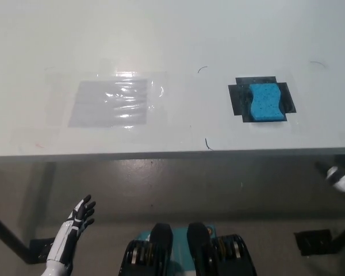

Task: A soft sponge is kept on the balc marked spot on the table infront of the robot and it uses its right hand fist to press down on it and drrags it across the table in a back and forth manner twice to clean it

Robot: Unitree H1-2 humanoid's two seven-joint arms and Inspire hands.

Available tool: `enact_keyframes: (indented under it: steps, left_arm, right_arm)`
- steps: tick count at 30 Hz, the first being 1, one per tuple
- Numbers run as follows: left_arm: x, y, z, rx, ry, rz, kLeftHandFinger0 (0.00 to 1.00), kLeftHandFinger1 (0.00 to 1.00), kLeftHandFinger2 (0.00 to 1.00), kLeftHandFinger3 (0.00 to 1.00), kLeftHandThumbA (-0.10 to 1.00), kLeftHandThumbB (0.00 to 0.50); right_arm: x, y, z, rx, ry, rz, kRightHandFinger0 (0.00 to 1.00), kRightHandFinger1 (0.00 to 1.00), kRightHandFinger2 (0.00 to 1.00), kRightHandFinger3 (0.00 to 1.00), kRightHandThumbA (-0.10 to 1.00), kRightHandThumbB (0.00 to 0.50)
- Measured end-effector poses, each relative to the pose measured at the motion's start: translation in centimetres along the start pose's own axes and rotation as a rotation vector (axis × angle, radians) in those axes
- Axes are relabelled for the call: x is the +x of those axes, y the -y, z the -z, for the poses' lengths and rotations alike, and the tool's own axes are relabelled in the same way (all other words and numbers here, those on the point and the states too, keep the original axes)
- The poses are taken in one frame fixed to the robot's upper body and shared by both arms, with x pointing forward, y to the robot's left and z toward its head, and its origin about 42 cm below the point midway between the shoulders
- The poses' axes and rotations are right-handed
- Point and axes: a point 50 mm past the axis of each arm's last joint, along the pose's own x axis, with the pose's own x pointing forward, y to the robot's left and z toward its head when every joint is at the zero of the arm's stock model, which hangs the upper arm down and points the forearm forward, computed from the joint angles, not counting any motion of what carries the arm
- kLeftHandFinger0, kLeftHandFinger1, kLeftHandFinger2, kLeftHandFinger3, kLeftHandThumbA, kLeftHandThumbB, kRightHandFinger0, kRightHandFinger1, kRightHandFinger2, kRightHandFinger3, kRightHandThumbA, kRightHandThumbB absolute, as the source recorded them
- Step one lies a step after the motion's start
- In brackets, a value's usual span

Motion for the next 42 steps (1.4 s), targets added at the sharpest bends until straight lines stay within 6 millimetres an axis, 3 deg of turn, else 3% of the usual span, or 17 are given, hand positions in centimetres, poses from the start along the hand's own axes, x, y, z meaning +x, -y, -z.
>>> enact_keyframes:
  steps: [1,2,5,6,7,8,9,10,11,15,19,20,25,30,33,36,42]
  left_arm:
    - [0.0,0.0,0.0,0.0,0.0,0.0,1.0,1.0,1.0,1.0,1.0,0.29]
    - [0.0,0.0,0.0,0.0,0.0,0.0,1.0,1.0,1.0,1.0,1.0,0.295]
    - [0.0,0.0,0.0,0.0,0.001,0.0,1.0,1.0,1.0,1.0,1.0,0.293]
    - [0.0,0.0,0.0,0.0,0.001,0.0,1.0,1.0,1.0,1.0,1.0,0.305]
    - [0.1,0.0,0.0,0.0,0.001,0.001,1.0,1.0,1.0,1.0,1.0,0.305]
    - [0.1,0.0,0.0,0.0,0.001,0.0,1.0,1.0,1.0,1.0,1.0,0.293]
    - [0.1,0.0,0.0,0.0,0.001,0.0,1.0,1.0,1.0,1.0,1.0,0.291]
    - [0.1,0.0,0.0,0.0,0.001,0.0,1.0,1.0,1.0,1.0,1.0,0.283]
    - [0.1,0.0,0.0,0.001,0.002,0.001,1.0,1.0,1.0,1.0,1.0,0.288]
    - [0.1,0.0,-0.1,0.001,0.003,0.001,1.0,1.0,1.0,1.0,1.0,0.303]
    - [0.3,0.0,-0.3,0.001,0.009,0.001,1.0,1.0,1.0,1.0,1.0,0.29]
    - [0.4,0.0,-0.3,0.001,0.012,0.001,1.0,1.0,1.0,1.0,1.0,0.29]
    - [0.6,0.0,-0.5,0.002,0.024,0.002,1.0,1.0,1.0,1.0,1.0,0.287]
    - [0.6,0.0,-0.5,0.002,0.023,0.002,1.0,1.0,1.0,1.0,1.0,0.282]
    - [0.6,0.0,-0.5,0.002,0.024,0.002,1.0,1.0,1.0,1.0,1.0,0.275]
    - [0.5,0.0,-0.5,0.002,0.023,0.002,1.0,1.0,1.0,1.0,1.0,0.299]
    - [0.5,0.0,-0.5,0.002,0.023,0.002,1.0,1.0,1.0,1.0,1.0,0.286]
  right_arm:
    - [0.5,0.1,-0.4,-0.002,0.017,-0.001,1.0,1.0,1.0,1.0,1.0,0.5]
    - [2.7,0.5,-2.4,-0.007,0.101,-0.011,1.0,1.0,1.0,1.0,1.0,0.479]
    - [6.9,0.8,-5.5,-0.012,0.239,-0.038,1.0,1.0,1.0,1.0,1.0,0.429]
    - [7.9,0.8,-6.2,-0.008,0.267,-0.046,1.0,1.0,1.0,1.0,1.0,0.349]
    - [9.3,0.6,-7.0,-0.003,0.299,-0.054,0.96,0.94,0.98,1.0,1.0,0.348]
    - [10.6,0.4,-7.8,0.006,0.333,-0.06,0.47,0.14,0.24,0.41,1.0,0.252]
    - [11.8,0.1,-8.5,0.023,0.361,-0.065,0.35,0.03,0.05,0.24,1.0,0.229]
    - [12.6,-0.1,-9.0,0.034,0.377,-0.067,0.09,0.0,0.0,0.01,1.0,0.191]
    - [13.7,-0.4,-9.5,0.051,0.392,-0.071,0.0,0.0,0.0,0.0,1.0,0.173]
    - [18.4,-1.9,-11.4,0.135,0.425,-0.075,0.0,0.0,0.0,0.0,1.0,0.178]
    - [23.2,-3.7,-11.5,0.223,0.373,-0.073,0.0,0.0,0.0,0.0,1.0,0.184]
    - [24.2,-4.1,-11.5,0.237,0.358,-0.073,0.0,0.0,0.0,0.0,1.0,0.164]
    - [29.2,-5.9,-8.8,0.284,0.208,-0.065,0.0,0.0,0.0,0.0,1.0,0.159]
    - [31.0,-7.2,-2.9,0.278,-0.006,-0.04,0.0,0.0,0.0,0.0,1.0,0.098]
    - [30.8,-7.8,1.1,0.264,-0.143,-0.02,0.0,0.0,0.0,0.0,1.0,0.095]
    - [29.9,-8.1,5.2,0.245,-0.278,0.004,0.0,0.0,0.0,0.0,1.0,0.103]
    - [26.4,-8.8,12.9,0.205,-0.553,0.063,0.0,0.0,0.01,0.0,1.0,0.088]
